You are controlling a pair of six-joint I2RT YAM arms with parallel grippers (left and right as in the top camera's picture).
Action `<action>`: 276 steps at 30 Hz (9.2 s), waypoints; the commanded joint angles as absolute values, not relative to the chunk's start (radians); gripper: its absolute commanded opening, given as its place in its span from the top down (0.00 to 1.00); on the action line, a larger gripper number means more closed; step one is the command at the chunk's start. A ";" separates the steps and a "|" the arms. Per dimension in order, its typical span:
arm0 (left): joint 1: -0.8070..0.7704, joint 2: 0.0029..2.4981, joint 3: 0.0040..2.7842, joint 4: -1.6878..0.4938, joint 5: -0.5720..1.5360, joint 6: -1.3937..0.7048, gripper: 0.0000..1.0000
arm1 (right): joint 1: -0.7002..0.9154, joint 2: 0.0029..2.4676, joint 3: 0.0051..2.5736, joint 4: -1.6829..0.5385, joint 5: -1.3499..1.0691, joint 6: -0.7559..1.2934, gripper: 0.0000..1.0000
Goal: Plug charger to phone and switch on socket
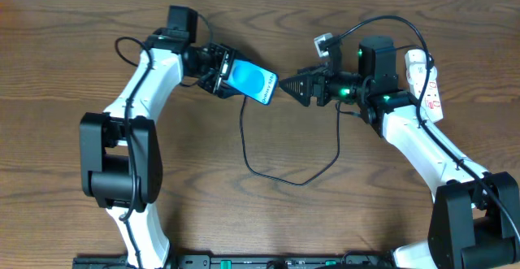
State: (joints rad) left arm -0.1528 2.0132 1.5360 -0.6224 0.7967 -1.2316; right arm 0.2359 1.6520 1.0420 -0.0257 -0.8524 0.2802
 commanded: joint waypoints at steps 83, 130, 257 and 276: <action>-0.226 1.993 1.547 0.020 1.147 -1.022 0.11 | 0.280 1.689 1.063 0.255 -0.416 1.120 0.99; -0.226 1.993 1.547 0.357 1.057 -1.390 0.42 | 0.400 1.689 1.064 0.459 -0.202 1.574 0.99; -0.224 1.993 1.547 0.503 1.019 -1.458 0.92 | 0.362 1.689 1.064 0.572 -0.496 1.465 0.99; -0.224 1.993 1.547 0.504 0.956 -1.458 0.92 | 0.398 1.689 1.064 0.573 -0.508 1.468 0.99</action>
